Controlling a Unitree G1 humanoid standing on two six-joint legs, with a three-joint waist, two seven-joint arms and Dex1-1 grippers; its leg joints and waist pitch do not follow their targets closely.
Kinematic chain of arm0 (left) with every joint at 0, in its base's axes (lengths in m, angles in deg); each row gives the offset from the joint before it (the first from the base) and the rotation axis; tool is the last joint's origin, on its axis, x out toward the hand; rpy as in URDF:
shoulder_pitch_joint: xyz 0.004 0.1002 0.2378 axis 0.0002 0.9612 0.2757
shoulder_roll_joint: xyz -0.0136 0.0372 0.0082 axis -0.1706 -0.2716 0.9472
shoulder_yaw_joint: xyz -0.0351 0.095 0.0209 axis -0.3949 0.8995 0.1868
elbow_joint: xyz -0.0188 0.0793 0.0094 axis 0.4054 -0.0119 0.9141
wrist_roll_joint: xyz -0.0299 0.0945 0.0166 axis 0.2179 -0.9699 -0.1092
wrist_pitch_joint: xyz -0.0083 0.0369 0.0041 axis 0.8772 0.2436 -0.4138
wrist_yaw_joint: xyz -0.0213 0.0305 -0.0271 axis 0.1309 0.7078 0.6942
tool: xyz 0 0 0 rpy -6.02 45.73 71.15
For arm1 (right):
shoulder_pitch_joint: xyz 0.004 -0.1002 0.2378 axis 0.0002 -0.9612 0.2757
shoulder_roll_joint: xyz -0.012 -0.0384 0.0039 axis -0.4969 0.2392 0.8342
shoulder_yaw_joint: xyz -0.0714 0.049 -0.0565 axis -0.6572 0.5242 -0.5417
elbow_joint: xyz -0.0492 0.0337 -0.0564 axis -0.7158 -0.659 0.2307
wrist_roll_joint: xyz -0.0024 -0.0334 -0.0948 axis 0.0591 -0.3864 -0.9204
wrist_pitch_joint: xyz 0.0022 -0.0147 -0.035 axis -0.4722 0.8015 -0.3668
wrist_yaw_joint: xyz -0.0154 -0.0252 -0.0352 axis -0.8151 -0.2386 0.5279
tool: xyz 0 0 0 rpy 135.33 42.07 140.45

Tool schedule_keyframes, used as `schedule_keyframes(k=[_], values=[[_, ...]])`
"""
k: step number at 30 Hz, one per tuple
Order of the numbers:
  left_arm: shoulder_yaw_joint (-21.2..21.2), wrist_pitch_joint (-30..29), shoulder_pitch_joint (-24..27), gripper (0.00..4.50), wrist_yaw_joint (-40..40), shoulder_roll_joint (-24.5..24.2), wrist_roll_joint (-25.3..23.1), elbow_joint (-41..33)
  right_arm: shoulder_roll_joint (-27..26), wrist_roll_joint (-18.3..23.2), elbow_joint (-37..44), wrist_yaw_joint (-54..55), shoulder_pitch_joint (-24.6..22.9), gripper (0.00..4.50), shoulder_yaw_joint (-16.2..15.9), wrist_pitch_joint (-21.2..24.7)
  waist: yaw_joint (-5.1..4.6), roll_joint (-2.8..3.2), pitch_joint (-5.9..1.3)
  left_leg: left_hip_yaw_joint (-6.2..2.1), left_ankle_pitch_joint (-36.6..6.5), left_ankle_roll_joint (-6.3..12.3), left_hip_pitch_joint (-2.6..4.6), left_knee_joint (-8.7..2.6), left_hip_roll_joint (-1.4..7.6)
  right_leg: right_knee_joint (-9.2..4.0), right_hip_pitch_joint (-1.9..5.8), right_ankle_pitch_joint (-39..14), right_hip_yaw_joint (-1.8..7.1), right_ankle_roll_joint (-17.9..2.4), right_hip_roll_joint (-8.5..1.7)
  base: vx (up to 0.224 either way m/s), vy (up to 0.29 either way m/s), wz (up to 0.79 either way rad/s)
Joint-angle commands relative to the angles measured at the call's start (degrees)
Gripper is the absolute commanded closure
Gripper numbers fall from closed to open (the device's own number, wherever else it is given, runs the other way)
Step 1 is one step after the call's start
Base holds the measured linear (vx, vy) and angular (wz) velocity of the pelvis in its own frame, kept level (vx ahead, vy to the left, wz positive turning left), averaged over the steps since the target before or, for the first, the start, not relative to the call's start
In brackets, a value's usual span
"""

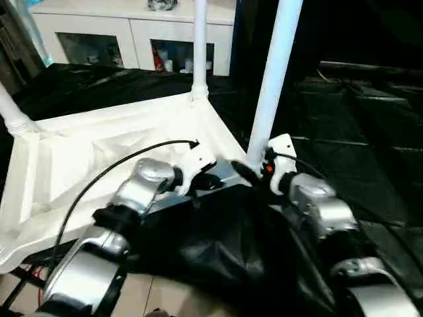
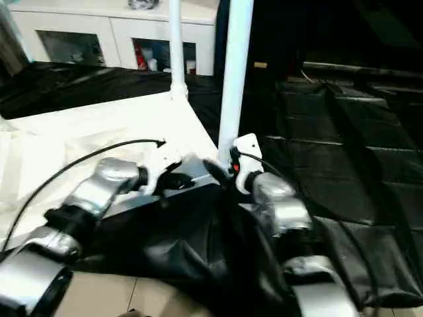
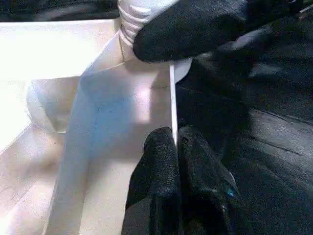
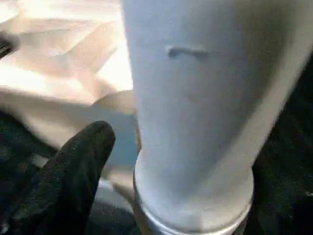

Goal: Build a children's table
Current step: Rotate leg to tighten

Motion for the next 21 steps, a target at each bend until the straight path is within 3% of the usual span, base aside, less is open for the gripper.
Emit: schedule_keyframes(k=[1,2,4,6,12,13,21], values=[[1.56,3.58,-0.17,4.50,-4.05,0.78,2.21,-3.68,-0.34,1.30,2.92,-7.89,-0.95,0.28,-5.16,1.06,0.39,-0.19,-4.53,-0.67,-5.73,5.30,-0.27,-3.68,2.39,-3.53,3.80,-10.62,3.72,-10.97,-4.52,0.000,0.000,0.00],[1.77,3.67,0.47,4.50,-6.27,-0.13,2.61,-4.45,1.29,1.75,4.57,-11.30,-1.59,0.28,-5.52,1.38,0.58,0.33,-4.63,-0.63,-4.56,5.86,-0.25,-3.54,2.48,-2.98,3.79,-7.37,3.81,-12.06,-4.43,0.000,0.000,0.00],[2.28,3.90,1.56,4.50,-9.86,-1.76,3.25,-5.89,3.74,2.33,6.89,-16.03,-2.54,0.28,-6.31,1.48,0.89,0.10,-4.56,-0.47,-4.67,6.74,-0.19,-3.47,2.68,-2.79,3.79,-4.96,3.76,-12.94,-4.28,0.000,0.000,0.00],[3.15,4.37,2.86,4.50,-14.12,-4.26,3.67,-7.83,6.74,2.84,10.02,-21.23,-3.95,0.28,-7.68,1.61,1.15,0.16,-4.52,-0.44,-5.78,6.80,-0.11,-3.54,2.82,-2.83,3.70,-5.75,3.73,-13.19,-4.40,0.000,0.000,0.00],[3.16,4.84,3.92,4.50,-17.43,-7.09,3.98,-9.28,11.17,3.46,14.42,-27.03,-6.08,0.28,-9.67,2.11,1.80,0.03,-3.87,-0.29,-10.50,4.09,0.50,-3.95,2.81,-4.28,3.24,-16.90,3.83,-10.07,-4.54,0.000,0.000,0.00],[3.10,4.96,4.07,4.50,-18.09,-7.60,4.02,-9.43,11.87,3.68,15.12,-27.99,-6.37,0.28,-9.73,2.32,1.83,-0.28,-3.90,-0.37,-10.66,3.75,0.50,-4.01,2.81,-4.37,3.33,-17.93,3.83,-9.42,-4.56,0.000,0.000,0.00],[3.37,4.29,5.39,4.50,-21.61,-9.90,4.92,-11.57,13.93,4.40,16.75,-31.03,-6.97,0.68,-10.44,4.28,2.17,-0.02,-4.20,-0.47,-8.13,3.84,0.19,-3.89,2.83,-3.70,3.39,-13.95,3.85,-10.31,-4.48,0.000,0.000,0.00]])
